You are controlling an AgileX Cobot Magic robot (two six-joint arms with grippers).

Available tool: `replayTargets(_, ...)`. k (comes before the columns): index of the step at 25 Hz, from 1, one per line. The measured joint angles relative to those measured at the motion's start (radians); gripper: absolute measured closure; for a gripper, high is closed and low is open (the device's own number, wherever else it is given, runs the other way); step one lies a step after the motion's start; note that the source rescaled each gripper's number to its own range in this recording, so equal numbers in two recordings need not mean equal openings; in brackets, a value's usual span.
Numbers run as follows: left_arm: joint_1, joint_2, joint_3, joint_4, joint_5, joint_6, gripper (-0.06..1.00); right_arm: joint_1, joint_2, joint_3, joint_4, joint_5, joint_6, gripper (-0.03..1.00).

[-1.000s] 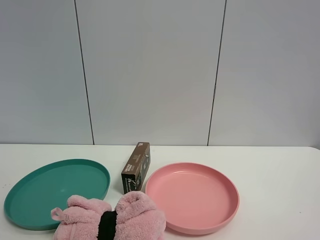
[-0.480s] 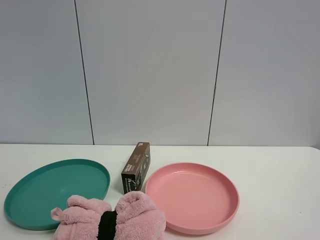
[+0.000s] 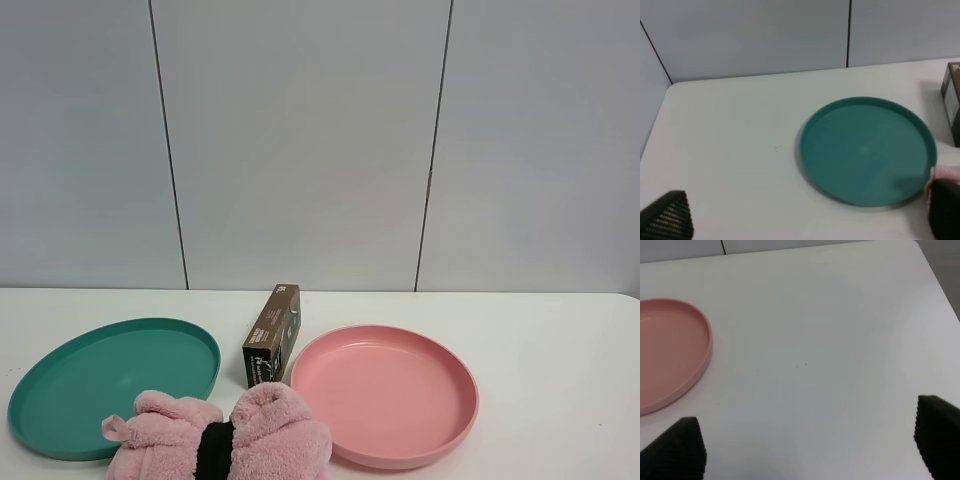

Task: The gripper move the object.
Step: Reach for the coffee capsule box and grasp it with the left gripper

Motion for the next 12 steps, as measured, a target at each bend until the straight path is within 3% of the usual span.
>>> replayTargets(6, 0.0, 0.201, -0.028, -0.126, -0.041, 0.0, 0.0, 0.0, 0.0, 0.0, 0.0, 0.0, 0.0, -0.03)
replayTargets(12, 0.0, 0.38, -0.028, -0.295, -0.172, 0.0, 0.0, 0.0, 0.0, 0.0, 0.0, 0.0, 0.0, -0.03)
